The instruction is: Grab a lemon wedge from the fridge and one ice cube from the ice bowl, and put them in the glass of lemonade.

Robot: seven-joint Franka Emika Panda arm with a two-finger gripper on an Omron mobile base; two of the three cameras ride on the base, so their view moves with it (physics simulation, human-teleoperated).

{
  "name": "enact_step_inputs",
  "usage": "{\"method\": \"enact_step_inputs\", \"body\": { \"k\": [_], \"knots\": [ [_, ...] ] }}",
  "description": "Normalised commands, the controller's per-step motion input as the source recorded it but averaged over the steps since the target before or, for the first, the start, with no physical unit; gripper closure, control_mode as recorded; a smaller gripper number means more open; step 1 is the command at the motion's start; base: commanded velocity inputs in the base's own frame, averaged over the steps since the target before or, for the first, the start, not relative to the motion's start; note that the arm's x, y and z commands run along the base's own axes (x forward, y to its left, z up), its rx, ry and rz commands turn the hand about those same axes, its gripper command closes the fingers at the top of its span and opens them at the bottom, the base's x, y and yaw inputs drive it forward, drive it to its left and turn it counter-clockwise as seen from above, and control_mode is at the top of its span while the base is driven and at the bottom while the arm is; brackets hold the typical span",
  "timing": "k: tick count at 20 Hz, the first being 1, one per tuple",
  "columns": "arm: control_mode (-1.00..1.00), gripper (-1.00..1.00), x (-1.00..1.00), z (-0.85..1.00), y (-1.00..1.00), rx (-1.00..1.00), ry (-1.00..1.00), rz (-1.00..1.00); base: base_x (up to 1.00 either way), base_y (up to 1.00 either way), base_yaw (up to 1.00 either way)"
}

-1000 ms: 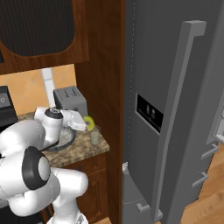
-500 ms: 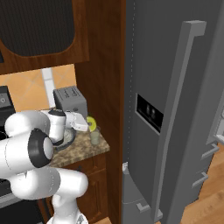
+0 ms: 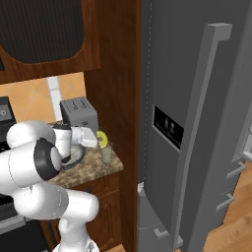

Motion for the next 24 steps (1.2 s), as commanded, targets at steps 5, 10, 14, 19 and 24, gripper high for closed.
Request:
{"method": "enact_step_inputs", "body": {
  "k": [5,10,14,19,24],
  "knots": [
    [-1.00,1.00,-0.42,0.00,-0.13,-0.03,-0.06,0.00,0.00,0.00,0.00],
    [-1.00,1.00,-0.14,-0.01,-0.15,-0.01,-0.01,0.00,0.00,0.00,0.00],
    [-1.00,1.00,0.28,-0.01,0.04,0.00,-0.02,0.00,0.00,0.00,0.00],
    [-1.00,1.00,0.28,0.30,0.11,0.00,-0.07,0.00,0.00,0.00,0.00],
    [-1.00,1.00,0.08,0.10,0.03,-0.01,-0.05,0.00,0.00,0.00,0.00]
  ]
}}
